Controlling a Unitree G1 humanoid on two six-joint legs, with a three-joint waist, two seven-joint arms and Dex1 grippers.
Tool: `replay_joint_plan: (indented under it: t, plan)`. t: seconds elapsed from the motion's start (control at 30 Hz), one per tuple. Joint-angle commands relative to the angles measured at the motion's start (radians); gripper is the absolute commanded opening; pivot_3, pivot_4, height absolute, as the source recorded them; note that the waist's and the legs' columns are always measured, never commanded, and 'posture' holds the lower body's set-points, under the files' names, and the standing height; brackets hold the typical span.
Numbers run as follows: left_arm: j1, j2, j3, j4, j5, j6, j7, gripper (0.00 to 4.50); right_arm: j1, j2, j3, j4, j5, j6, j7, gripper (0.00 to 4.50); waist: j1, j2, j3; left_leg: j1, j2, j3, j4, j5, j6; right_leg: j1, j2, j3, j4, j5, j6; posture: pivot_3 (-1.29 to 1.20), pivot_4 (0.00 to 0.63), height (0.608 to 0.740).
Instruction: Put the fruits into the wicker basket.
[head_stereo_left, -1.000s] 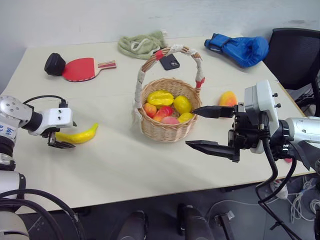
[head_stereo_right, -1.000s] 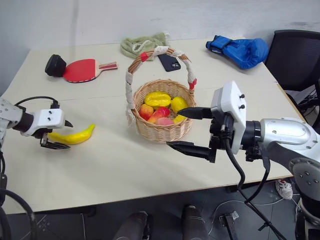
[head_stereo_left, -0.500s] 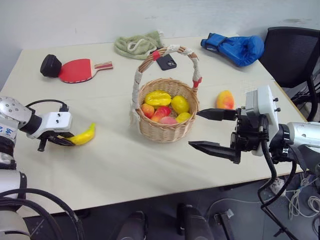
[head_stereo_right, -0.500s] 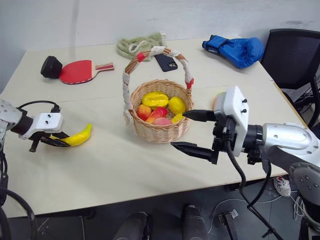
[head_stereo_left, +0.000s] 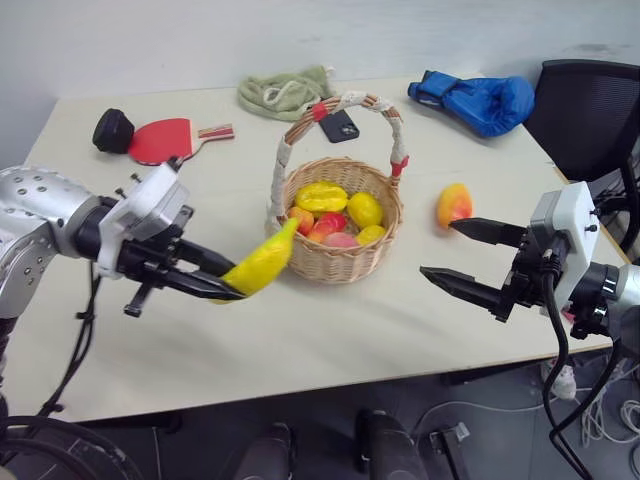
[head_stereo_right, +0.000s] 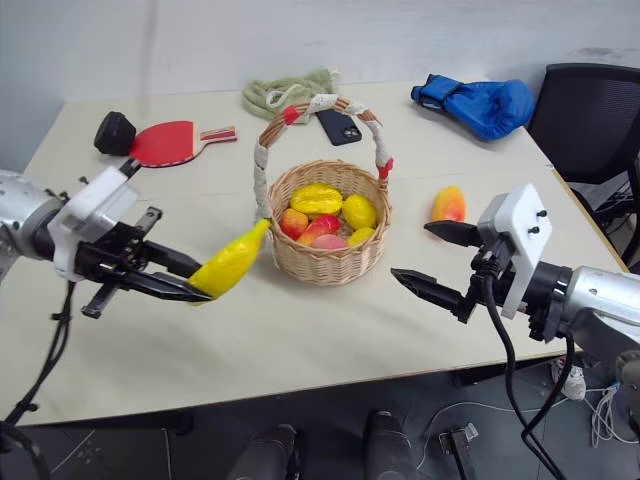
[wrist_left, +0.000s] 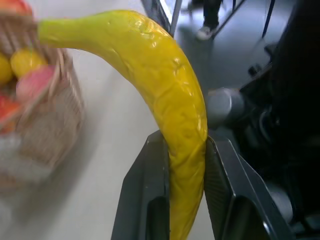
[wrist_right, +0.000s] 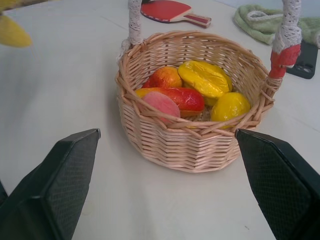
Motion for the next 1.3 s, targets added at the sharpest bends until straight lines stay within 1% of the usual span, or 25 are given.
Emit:
replay_joint_plan:
  t: [0.03, 0.07, 0.17, 0.23, 0.3, 0.33, 0.4, 0.5, 0.53, 0.57, 0.7, 0.77, 0.83, 0.93, 0.97, 1.03, 1.07, 1.1, 1.17, 1.3]
  plan:
    - [-0.102, -0.092, -0.046, -0.043, 0.018, 0.132, 0.161, 0.66, -0.006, 0.008, -0.055, -0.037, 0.045, -0.003, -0.045, 4.5, 0.008, 0.0, 0.001, 0.001, -0.01, -0.014, -0.002, 0.006, 0.0, 0.005, -0.009, -0.007, 0.004, -0.004, 0.004, 0.0, 0.15, 0.74]
    - [-0.127, -0.118, -0.056, -0.042, 0.03, 0.152, 0.187, 0.66, -0.005, 0.007, -0.056, -0.04, 0.052, -0.003, -0.051, 4.5, 0.019, 0.0, 0.001, 0.004, -0.007, -0.012, -0.002, 0.008, -0.003, 0.004, -0.007, 0.006, -0.001, -0.004, 0.004, 0.0, 0.15, 0.74]
    - [-0.256, -0.243, -0.093, 0.033, 0.066, 0.269, 0.33, 0.66, 0.013, 0.009, -0.064, -0.06, 0.067, -0.004, -0.068, 4.5, 0.053, 0.0, 0.001, 0.005, -0.004, -0.01, -0.002, 0.009, -0.005, 0.004, -0.004, 0.011, 0.0, -0.003, 0.004, 0.0, 0.15, 0.74]
    - [-0.305, -0.299, -0.13, 0.069, 0.117, 0.297, 0.387, 0.66, 0.023, 0.012, -0.066, -0.069, 0.079, -0.006, -0.078, 4.5, 0.062, 0.0, 0.001, 0.004, -0.004, -0.009, -0.001, 0.008, -0.006, 0.002, 0.001, 0.019, -0.001, -0.003, 0.003, 0.0, 0.15, 0.74]
    - [-0.355, -0.379, -0.157, 0.114, 0.146, 0.34, 0.447, 0.66, 0.029, 0.013, -0.059, -0.078, 0.079, -0.013, -0.088, 4.5, 0.063, 0.0, 0.001, 0.004, -0.003, -0.007, -0.002, 0.008, -0.007, 0.001, 0.005, 0.026, -0.003, -0.003, 0.003, 0.0, 0.15, 0.74]
    - [-0.382, -0.43, -0.169, 0.147, 0.164, 0.363, 0.486, 0.66, 0.027, 0.015, -0.053, -0.08, 0.078, -0.017, -0.096, 4.5, 0.061, 0.0, 0.001, 0.004, -0.002, -0.005, -0.002, 0.009, -0.011, -0.001, 0.006, 0.03, -0.003, -0.003, 0.003, 0.0, 0.15, 0.74]
    - [-0.412, -0.497, -0.188, 0.186, 0.204, 0.37, 0.532, 0.66, 0.02, 0.018, -0.044, -0.082, 0.08, -0.021, -0.111, 4.5, 0.06, 0.0, 0.001, 0.002, -0.002, -0.003, -0.002, 0.009, -0.011, -0.002, 0.007, 0.032, -0.002, -0.003, 0.003, 0.0, 0.15, 0.74]
    - [-0.442, -0.575, -0.2, 0.224, 0.201, 0.418, 0.542, 0.66, 0.014, 0.021, -0.035, -0.086, 0.082, -0.024, -0.127, 4.5, 0.054, 0.0, 0.001, 0.0, -0.002, -0.003, -0.002, 0.008, -0.011, -0.006, 0.009, 0.035, -0.003, -0.003, 0.003, 0.0, 0.15, 0.74]
    - [-0.458, -0.602, -0.215, 0.256, 0.22, 0.421, 0.554, 0.66, 0.014, 0.022, -0.033, -0.088, 0.081, -0.025, -0.132, 4.5, 0.055, 0.0, 0.001, 0.0, -0.002, -0.003, -0.003, 0.007, -0.012, -0.006, 0.009, 0.036, -0.003, -0.003, 0.003, 0.0, 0.15, 0.74]
    - [-0.469, -0.62, -0.226, 0.279, 0.238, 0.419, 0.564, 0.66, 0.015, 0.023, -0.032, -0.089, 0.08, -0.026, -0.135, 4.5, 0.056, 0.0, 0.001, 0.0, -0.002, -0.003, -0.003, 0.007, -0.012, -0.007, 0.009, 0.036, -0.004, -0.003, 0.003, 0.0, 0.15, 0.74]
    - [-0.538, -0.727, -0.223, 0.465, 0.324, 0.369, 0.634, 0.66, 0.02, 0.029, -0.026, -0.1, 0.079, -0.026, -0.157, 4.5, 0.061, 0.0, 0.001, 0.0, -0.002, -0.003, -0.003, 0.007, -0.012, -0.006, 0.009, 0.035, -0.008, -0.003, 0.003, 0.0, 0.15, 0.74]
    - [-0.549, -0.75, -0.226, 0.506, 0.35, 0.35, 0.639, 0.66, 0.025, 0.03, -0.026, -0.11, 0.083, -0.025, -0.166, 4.5, 0.062, 0.0, 0.001, 0.0, -0.002, -0.003, -0.002, 0.007, -0.012, -0.006, 0.009, 0.036, -0.009, -0.002, 0.004, 0.0, 0.15, 0.74]
    - [-0.546, -0.751, -0.237, 0.516, 0.373, 0.339, 0.631, 1.28, 0.03, 0.028, -0.033, -0.115, 0.089, -0.023, -0.174, 4.5, 0.062, 0.0, 0.001, 0.0, -0.002, -0.003, -0.002, 0.008, -0.012, -0.006, 0.009, 0.035, -0.009, -0.002, 0.004, 0.0, 0.15, 0.74]
    - [-0.536, -0.746, -0.239, 0.517, 0.395, 0.336, 0.617, 2.07, 0.039, 0.025, -0.045, -0.118, 0.095, -0.02, -0.183, 4.5, 0.058, 0.0, 0.001, 0.001, -0.001, -0.003, -0.002, 0.008, -0.012, -0.006, 0.009, 0.036, -0.008, -0.002, 0.004, 0.0, 0.15, 0.74]
    - [-0.53, -0.741, -0.237, 0.509, 0.399, 0.338, 0.614, 2.41, 0.043, 0.022, -0.049, -0.118, 0.094, -0.02, -0.186, 4.5, 0.058, 0.0, 0.001, 0.001, -0.001, -0.003, -0.003, 0.008, -0.012, -0.006, 0.009, 0.036, -0.008, -0.002, 0.004, 0.0, 0.15, 0.74]
    - [-0.519, -0.731, -0.231, 0.49, 0.403, 0.349, 0.612, 2.93, 0.051, 0.02, -0.055, -0.12, 0.094, -0.02, -0.191, 4.5, 0.059, 0.0, 0.001, 0.001, -0.002, -0.003, -0.003, 0.008, -0.012, -0.006, 0.009, 0.036, -0.008, -0.002, 0.004, 0.0, 0.15, 0.74]
    - [-0.513, -0.725, -0.225, 0.48, 0.401, 0.357, 0.613, 3.31, 0.054, 0.019, -0.058, -0.121, 0.095, -0.02, -0.193, 4.5, 0.059, 0.0, 0.001, 0.0, -0.002, -0.003, -0.003, 0.007, -0.012, -0.006, 0.009, 0.036, -0.008, -0.002, 0.004, 0.0, 0.15, 0.74]
    - [-0.508, -0.721, -0.214, 0.469, 0.394, 0.366, 0.614, 3.57, 0.057, 0.017, -0.06, -0.121, 0.097, -0.021, -0.194, 4.5, 0.059, 0.0, 0.001, 0.001, -0.002, -0.003, -0.003, 0.007, -0.012, -0.006, 0.009, 0.036, -0.008, -0.002, 0.004, 0.0, 0.15, 0.74]
    - [-0.499, -0.71, -0.201, 0.446, 0.385, 0.371, 0.608, 3.57, 0.061, 0.014, -0.064, -0.121, 0.1, -0.022, -0.196, 4.5, 0.059, 0.0, 0.001, 0.0, -0.002, -0.003, -0.003, 0.007, -0.012, -0.006, 0.009, 0.036, -0.009, -0.002, 0.004, 0.0, 0.15, 0.74]
    - [-0.452, -0.662, -0.149, 0.344, 0.329, 0.332, 0.521, 3.57, 0.081, 0.005, -0.079, -0.111, 0.083, -0.022, -0.192, 4.5, 0.058, 0.0, 0.001, 0.0, -0.001, -0.003, -0.003, 0.007, -0.012, -0.007, 0.009, 0.036, -0.008, -0.002, 0.004, 0.0, 0.15, 0.74]
